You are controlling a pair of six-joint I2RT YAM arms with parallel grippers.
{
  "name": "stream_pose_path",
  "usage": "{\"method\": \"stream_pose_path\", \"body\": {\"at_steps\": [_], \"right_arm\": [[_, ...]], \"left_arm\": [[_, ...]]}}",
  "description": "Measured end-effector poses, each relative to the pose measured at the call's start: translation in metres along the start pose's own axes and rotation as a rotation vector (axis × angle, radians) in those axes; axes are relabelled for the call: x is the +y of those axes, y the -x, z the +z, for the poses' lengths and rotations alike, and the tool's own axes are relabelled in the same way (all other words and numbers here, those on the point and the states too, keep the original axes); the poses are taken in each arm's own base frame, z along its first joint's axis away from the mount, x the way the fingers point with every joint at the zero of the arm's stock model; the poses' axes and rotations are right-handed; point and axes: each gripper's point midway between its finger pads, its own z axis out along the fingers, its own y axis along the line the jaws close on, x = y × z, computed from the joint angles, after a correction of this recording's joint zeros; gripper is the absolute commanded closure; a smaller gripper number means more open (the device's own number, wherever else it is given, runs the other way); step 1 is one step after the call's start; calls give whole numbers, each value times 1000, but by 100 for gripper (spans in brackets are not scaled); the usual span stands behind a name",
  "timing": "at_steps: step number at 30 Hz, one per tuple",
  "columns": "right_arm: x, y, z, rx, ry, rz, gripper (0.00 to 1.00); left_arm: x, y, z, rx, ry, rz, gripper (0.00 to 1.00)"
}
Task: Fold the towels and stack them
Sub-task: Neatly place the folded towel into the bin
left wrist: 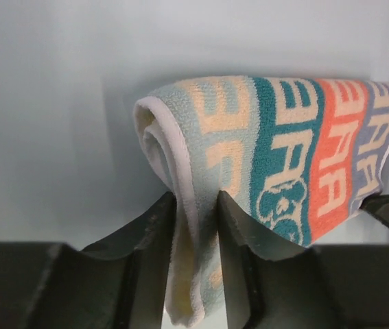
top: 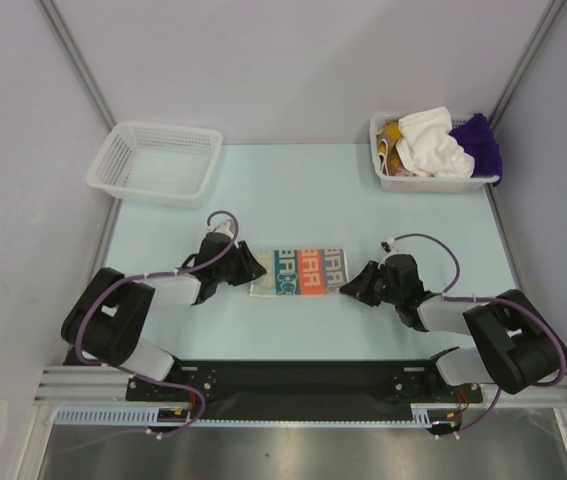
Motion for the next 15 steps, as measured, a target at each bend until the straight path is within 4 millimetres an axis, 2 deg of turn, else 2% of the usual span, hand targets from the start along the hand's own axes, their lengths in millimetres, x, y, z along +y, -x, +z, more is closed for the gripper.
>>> {"method": "stream_pose_path", "body": {"at_steps": [7, 10, 12, 15], "right_arm": [[0, 1, -2, -6, -8, -4, 85], [1, 2, -3, -5, -15, -7, 79], [3, 4, -4, -8, -19, -18, 69], [11, 9, -7, -22, -22, -50, 61]], "left_arm": [[1, 2, 8, 42, 41, 11, 100], [1, 6, 10, 71, 74, 35, 100], [2, 10, 12, 84, 104, 63, 100], [5, 16, 13, 95, 158, 118, 100]]}}
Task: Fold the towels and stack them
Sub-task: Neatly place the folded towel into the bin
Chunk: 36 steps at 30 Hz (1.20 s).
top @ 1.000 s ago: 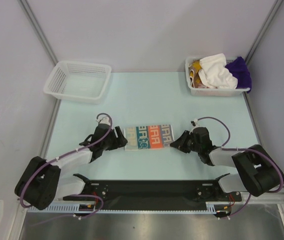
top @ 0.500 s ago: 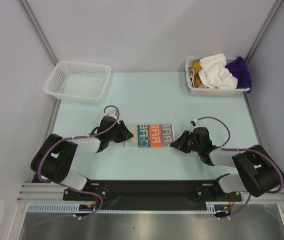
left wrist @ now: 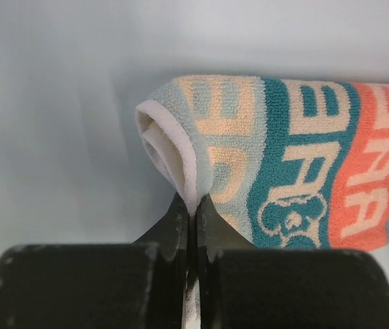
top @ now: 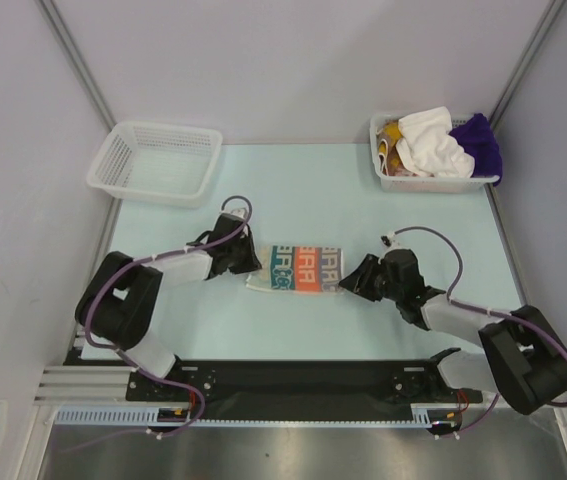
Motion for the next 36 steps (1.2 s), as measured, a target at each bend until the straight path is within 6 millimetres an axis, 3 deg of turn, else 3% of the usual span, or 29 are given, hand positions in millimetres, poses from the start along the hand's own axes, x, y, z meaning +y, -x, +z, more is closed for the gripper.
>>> {"method": "stream_pose_path", "body": {"at_steps": [8, 20, 29, 36], "right_arm": [[40, 36, -19, -95, 19, -99, 59], [86, 86, -28, -161, 17, -186, 60], [97, 101, -32, -188, 14, -225, 60], [94, 100, -30, -183, 5, -243, 60]], "left_arm": [[7, 32, 8, -2, 174, 189, 100], [25, 126, 31, -90, 533, 432, 100], [28, 190, 48, -146, 749, 569, 100], [34, 224, 38, -181, 862, 668, 100]]}}
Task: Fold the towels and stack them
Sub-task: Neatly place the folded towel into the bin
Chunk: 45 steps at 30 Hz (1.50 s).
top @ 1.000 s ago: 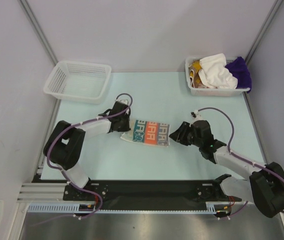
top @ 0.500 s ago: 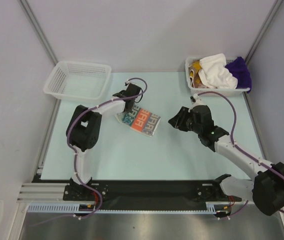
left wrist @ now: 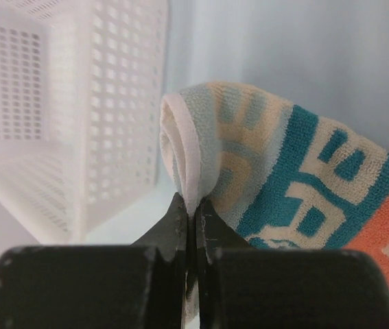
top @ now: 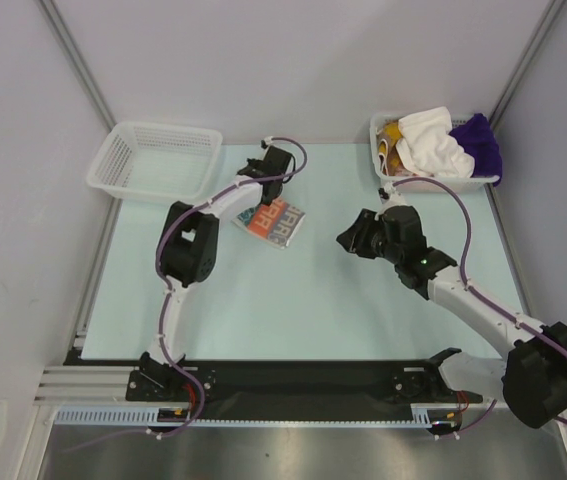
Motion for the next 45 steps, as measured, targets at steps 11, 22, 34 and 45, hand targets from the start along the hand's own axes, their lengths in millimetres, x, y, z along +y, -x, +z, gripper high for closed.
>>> {"method": "stream_pose_path", "body": {"at_steps": [11, 22, 34, 45], "right_arm": [[0, -2, 2, 4, 4, -27, 61], [-4, -20, 16, 63, -16, -65, 62], [-11, -29, 28, 84, -38, -88, 63], [-11, -49, 44, 149, -49, -130, 64]], "left_arm": [[62, 75, 6, -119, 137, -2, 100], [109, 90, 40, -144, 227, 20, 100], [156, 112, 49, -224, 281, -33, 100], [197, 103, 81, -243, 274, -70, 100]]}}
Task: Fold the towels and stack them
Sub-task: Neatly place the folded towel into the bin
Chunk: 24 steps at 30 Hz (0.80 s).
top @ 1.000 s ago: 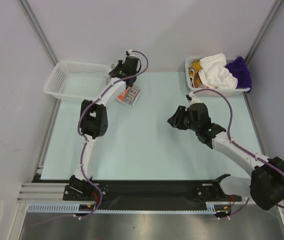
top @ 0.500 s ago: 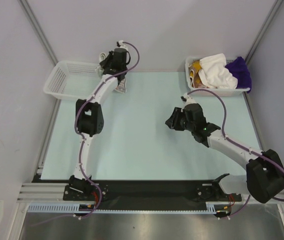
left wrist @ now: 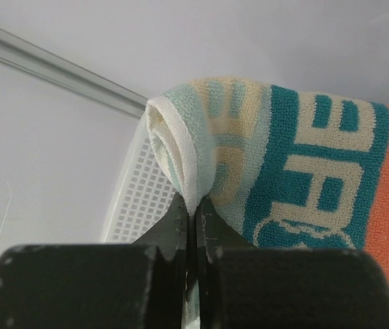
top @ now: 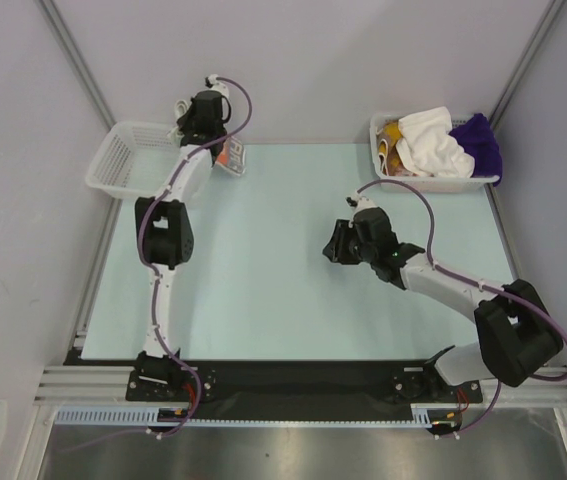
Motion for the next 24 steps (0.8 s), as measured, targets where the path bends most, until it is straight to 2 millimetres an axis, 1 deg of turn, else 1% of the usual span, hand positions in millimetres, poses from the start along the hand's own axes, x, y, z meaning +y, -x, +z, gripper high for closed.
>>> {"method": "stream_pose_path", "body": {"at_steps": [4, 6, 10, 13, 15, 17, 19, 24], "right_arm": [[2, 2, 2, 1, 3, -9, 64], [3, 3, 4, 1, 4, -12, 64], [5, 0, 8, 12, 5, -27, 64], [4, -3, 11, 23, 2, -37, 64], [3, -5, 13, 29, 0, -41, 64], [3, -5, 14, 32, -2, -44, 64], [3, -5, 14, 32, -1, -48, 64], [3, -5, 14, 32, 0, -58, 64]], "left_arm": [[7, -10, 13, 3, -14, -7, 100], [7, -20, 20, 11, -25, -5, 100], [-6, -52, 28, 46, -66, 32, 100], [-19, -79, 24, 69, -102, 80, 100], [-25, -90, 19, 74, -124, 100, 100], [-26, -91, 19, 71, -130, 99, 100], [-23, -85, 18, 55, -125, 90, 100], [-5, -65, 15, 4, -101, 64, 100]]}}
